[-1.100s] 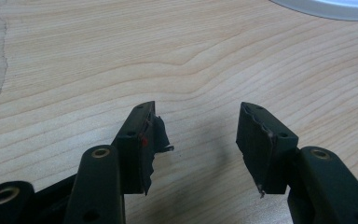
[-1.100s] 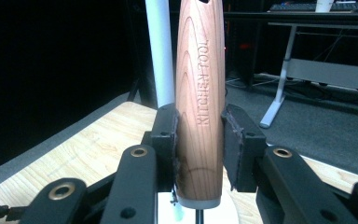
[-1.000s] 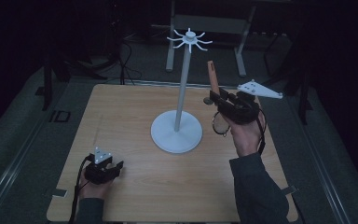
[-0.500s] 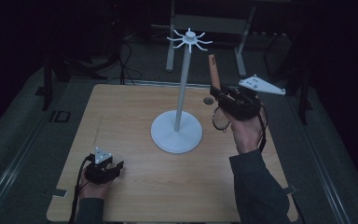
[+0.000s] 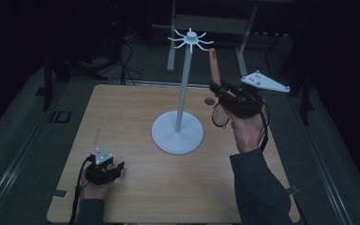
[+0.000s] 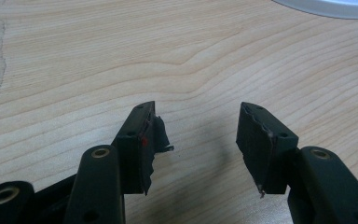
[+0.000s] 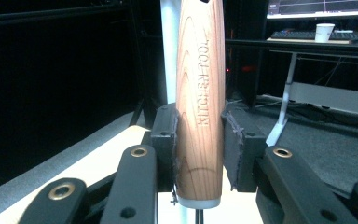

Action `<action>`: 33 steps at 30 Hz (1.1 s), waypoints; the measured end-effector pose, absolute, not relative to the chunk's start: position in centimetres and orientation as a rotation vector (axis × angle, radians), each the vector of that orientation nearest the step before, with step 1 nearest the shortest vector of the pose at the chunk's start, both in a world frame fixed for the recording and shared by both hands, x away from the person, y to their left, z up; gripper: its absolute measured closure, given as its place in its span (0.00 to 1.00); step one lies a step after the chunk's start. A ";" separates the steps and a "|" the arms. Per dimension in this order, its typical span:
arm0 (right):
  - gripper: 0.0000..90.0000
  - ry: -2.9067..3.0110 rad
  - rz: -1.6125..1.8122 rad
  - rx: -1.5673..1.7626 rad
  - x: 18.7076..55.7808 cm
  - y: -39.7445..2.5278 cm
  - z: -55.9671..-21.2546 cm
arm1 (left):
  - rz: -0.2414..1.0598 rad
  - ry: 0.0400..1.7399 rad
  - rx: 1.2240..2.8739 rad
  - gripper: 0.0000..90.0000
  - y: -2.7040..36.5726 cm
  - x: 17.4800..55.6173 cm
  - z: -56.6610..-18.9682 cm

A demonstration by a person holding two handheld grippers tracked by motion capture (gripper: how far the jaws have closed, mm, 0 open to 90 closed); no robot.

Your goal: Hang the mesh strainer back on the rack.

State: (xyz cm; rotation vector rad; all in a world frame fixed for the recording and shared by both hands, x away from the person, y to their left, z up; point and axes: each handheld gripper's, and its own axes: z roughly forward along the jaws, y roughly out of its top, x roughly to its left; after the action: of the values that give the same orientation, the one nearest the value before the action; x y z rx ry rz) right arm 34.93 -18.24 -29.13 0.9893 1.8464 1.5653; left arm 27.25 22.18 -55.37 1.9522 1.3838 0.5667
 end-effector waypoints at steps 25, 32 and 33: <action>0.75 1.889 1.555 0.978 35.9 -16.9 -28.8 | 0.567 1.384 1.952 0.53 22.2 27.3 -55.3; 0.75 1.914 1.540 0.987 36.4 -16.5 -28.8 | 0.567 1.383 1.952 0.53 22.2 27.2 -55.3; 0.75 1.917 1.537 0.989 36.4 -16.5 -28.8 | 0.567 1.383 1.952 0.53 22.2 27.3 -55.3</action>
State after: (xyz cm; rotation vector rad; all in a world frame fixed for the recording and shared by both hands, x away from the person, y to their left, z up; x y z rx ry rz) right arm 36.40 -16.51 -28.84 0.9888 1.9166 1.5367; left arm 27.25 22.23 -55.33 1.9525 1.3832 0.5668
